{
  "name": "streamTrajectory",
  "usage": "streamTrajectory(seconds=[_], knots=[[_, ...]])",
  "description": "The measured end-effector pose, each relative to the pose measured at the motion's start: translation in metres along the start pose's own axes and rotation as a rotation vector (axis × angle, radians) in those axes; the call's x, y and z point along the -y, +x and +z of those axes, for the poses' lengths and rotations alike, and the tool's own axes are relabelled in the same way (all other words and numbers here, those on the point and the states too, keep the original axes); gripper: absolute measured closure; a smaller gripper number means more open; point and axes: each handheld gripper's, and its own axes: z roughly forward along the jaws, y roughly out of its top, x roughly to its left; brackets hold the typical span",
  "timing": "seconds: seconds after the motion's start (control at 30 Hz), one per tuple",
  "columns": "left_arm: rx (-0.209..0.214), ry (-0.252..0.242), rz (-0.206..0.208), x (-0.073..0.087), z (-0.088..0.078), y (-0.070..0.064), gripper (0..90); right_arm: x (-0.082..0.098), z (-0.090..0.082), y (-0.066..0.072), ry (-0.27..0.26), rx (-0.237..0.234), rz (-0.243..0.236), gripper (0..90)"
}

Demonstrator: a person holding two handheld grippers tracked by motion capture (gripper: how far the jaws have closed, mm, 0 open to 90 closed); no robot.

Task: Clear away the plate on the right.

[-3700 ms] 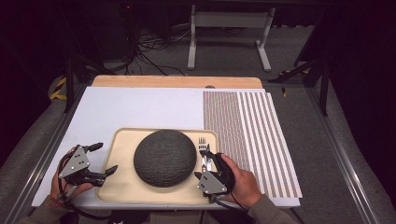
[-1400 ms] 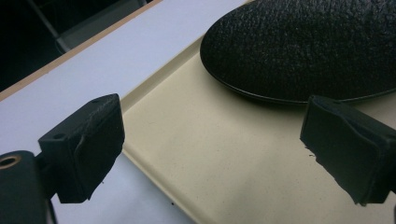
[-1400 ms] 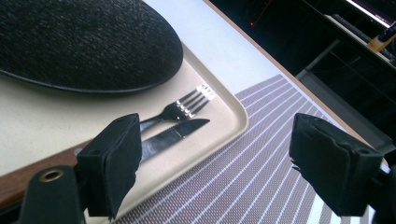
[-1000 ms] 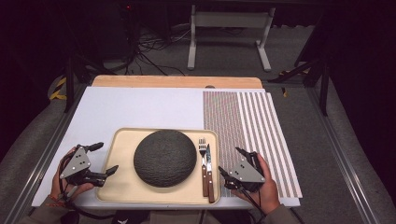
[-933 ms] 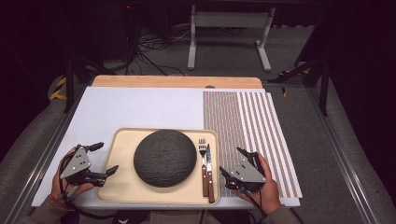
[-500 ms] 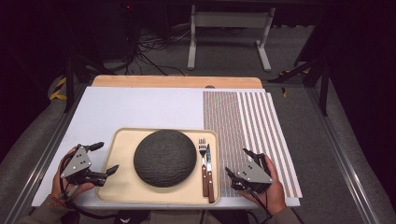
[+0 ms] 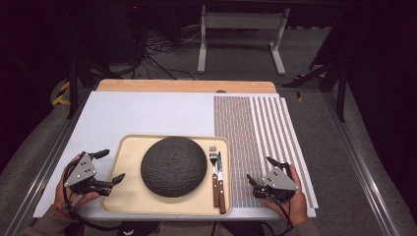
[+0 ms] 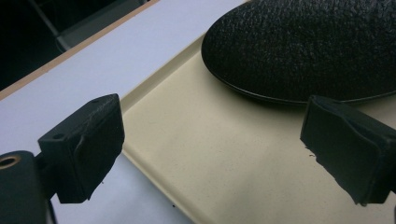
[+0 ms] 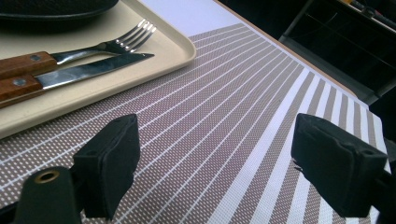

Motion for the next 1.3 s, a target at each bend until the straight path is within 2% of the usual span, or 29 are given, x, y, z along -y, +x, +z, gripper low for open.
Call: streamTrajectory(seconds=[0.13, 0.27, 0.43, 0.6, 0.9, 0.93, 1.1, 1.3], knots=[[0.003, -0.005, -0.013, 0.0, 0.001, 0.0, 7.2, 0.002, 0.0, -0.002, -0.003, 0.002, 0.021, 16.4], [-0.003, 0.001, -0.002, 0.0, 0.0, 0.0, 7.2, 0.003, 0.0, -0.002, -0.004, -0.002, 0.032, 16.3], [0.003, 0.001, -0.017, 0.0, 0.001, -0.001, 7.2, 0.002, -0.001, -0.002, -0.01, -0.002, 0.029, 16.1], [0.003, 0.0, -0.012, 0.0, 0.001, 0.0, 7.1, 0.001, -0.002, -0.002, -0.02, -0.003, 0.03, 16.0], [0.004, -0.005, -0.008, 0.0, -0.001, -0.002, 7.1, -0.005, -0.005, 0.003, -0.034, 0.002, 0.004, 15.9], [0.002, -0.005, 0.002, 0.0, -0.001, -0.001, 7.1, -0.006, -0.006, 0.003, -0.038, 0.004, 0.004, 15.8], [0.002, -0.005, 0.004, 0.0, -0.001, -0.001, 7.1, -0.01, -0.009, 0.005, -0.06, -0.001, -0.002, 15.3], [0.002, -0.006, -0.001, 0.0, -0.001, -0.001, 7.1, -0.011, -0.008, 0.005, -0.061, 0.003, -0.005, 15.1]])
